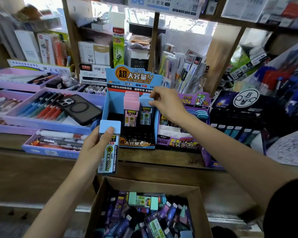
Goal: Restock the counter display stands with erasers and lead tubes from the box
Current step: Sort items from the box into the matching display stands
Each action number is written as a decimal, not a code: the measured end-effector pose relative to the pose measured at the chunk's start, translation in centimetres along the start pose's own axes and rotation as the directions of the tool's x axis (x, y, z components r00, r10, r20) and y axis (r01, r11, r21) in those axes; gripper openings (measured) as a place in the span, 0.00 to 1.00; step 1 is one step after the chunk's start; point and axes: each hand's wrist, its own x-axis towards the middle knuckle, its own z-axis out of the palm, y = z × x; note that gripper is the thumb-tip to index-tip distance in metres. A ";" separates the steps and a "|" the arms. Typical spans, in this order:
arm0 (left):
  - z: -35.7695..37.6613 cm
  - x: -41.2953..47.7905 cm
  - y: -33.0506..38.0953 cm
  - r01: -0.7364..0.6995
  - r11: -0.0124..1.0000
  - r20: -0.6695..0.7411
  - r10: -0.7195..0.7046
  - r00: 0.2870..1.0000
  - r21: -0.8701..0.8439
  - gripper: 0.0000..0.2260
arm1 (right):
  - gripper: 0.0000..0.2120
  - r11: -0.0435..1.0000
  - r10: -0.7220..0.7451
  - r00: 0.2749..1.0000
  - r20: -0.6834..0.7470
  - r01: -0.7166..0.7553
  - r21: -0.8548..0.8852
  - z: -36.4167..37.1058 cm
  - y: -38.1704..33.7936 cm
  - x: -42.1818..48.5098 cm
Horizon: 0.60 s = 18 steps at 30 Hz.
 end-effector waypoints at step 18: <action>5.0 2.5 3.2 -0.127 0.992 0.098 0.127 0.987 -0.008 0.06 | 0.07 0.836 0.026 0.963 0.269 -0.168 0.523 -2.2 -5.1 -5.4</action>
